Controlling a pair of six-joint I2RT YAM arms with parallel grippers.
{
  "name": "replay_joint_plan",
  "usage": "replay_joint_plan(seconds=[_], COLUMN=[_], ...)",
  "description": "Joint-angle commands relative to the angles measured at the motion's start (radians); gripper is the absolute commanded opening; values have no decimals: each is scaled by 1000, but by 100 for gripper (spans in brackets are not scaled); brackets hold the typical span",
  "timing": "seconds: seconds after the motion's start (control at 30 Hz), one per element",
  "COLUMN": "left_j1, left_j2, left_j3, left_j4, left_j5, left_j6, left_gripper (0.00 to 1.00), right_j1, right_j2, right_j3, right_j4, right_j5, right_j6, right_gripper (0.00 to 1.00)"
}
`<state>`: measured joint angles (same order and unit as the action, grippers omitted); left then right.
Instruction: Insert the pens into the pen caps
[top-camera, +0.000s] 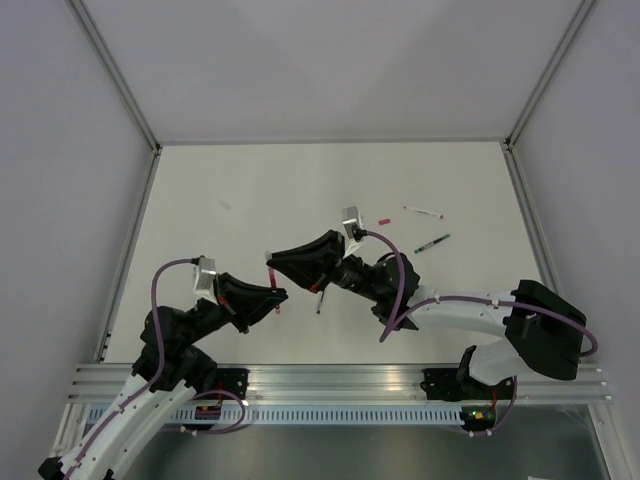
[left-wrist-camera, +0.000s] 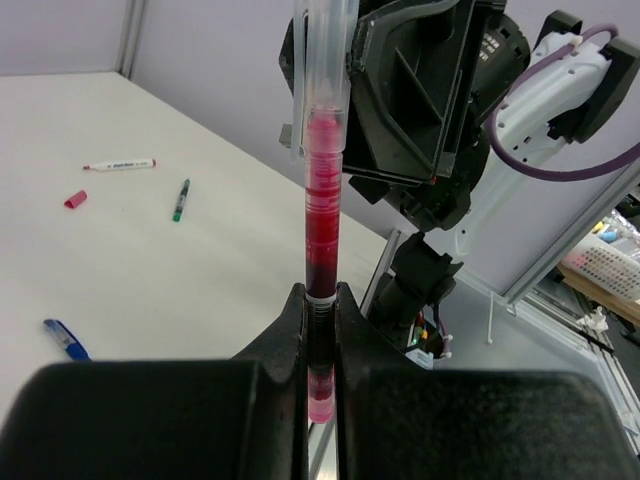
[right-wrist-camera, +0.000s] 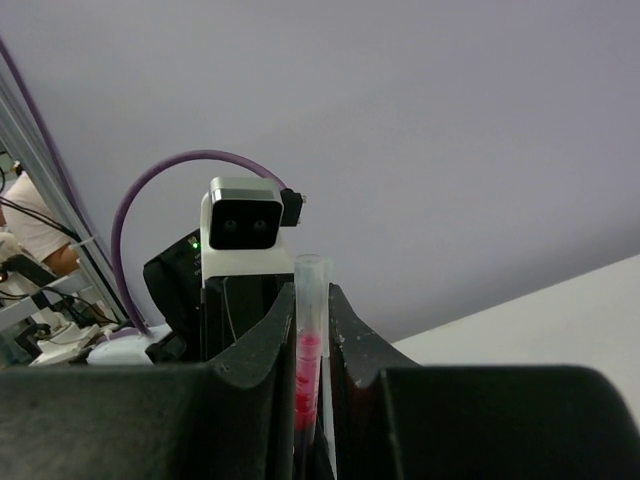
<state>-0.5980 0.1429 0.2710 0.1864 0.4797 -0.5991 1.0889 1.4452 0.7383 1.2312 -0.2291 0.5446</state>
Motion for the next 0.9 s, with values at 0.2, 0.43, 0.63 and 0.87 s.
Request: replay_joint_plan(seconds=[0.2,0.43,0.63,0.87], left_j1=[4,4,4,4], left_j2=[-3,11,15,40], left_j3=[25,19,19,25], left_j4=[58,94,104,91], left_j5=[-125,-73,-61,-82], left_j6=[27,22,24,33], left_gripper=[2,2,2,2], right_j1=[32,31,31,31], right_j2=[-8,1,-52,-225], right_j3=[-108,-119,-117,-85], right_j4=[-92,-75,-136,-480], right_j5=[-90,-154,-130,57], right_j6=[-92,-86,-100,-153], right_gripper=[0,8,25,62])
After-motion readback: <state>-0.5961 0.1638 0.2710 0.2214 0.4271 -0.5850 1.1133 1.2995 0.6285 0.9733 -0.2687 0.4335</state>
